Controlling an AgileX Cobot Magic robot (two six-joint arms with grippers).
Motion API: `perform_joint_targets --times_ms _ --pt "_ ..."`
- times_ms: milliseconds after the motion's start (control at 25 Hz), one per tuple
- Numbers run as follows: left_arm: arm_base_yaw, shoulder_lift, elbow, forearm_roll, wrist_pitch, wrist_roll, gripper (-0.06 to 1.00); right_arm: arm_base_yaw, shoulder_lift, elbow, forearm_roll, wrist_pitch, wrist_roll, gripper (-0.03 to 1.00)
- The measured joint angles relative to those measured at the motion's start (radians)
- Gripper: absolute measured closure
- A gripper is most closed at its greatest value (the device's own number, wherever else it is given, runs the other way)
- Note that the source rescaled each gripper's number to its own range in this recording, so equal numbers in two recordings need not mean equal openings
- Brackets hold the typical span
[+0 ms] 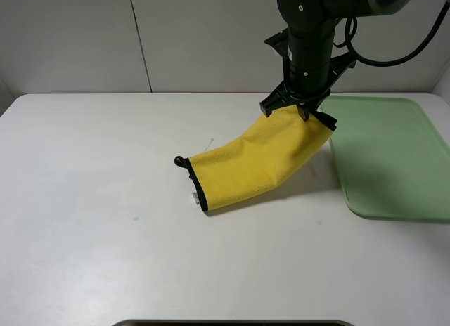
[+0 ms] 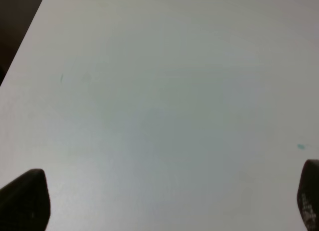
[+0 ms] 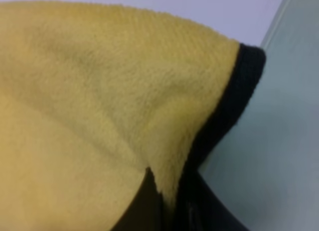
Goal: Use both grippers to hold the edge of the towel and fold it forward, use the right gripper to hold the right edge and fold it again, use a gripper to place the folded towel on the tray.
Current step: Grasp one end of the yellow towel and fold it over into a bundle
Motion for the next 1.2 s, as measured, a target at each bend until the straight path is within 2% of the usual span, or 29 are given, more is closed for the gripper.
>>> perform_joint_targets --times_ms 280,640,840,1200 --pt "0.000 0.000 0.000 0.000 0.000 0.000 -0.06 0.014 0.000 0.000 0.068 -0.019 0.000 0.92" --pt "0.000 0.000 0.000 0.001 0.000 0.000 -0.06 0.147 0.024 -0.002 0.075 -0.037 0.037 0.92" --pt "0.000 0.000 0.000 0.001 0.000 0.000 -0.06 0.199 0.059 -0.003 0.078 -0.037 0.093 0.92" --pt "0.000 0.000 0.000 0.001 0.000 0.000 -0.06 0.206 0.082 -0.003 0.086 -0.060 0.247 0.92"
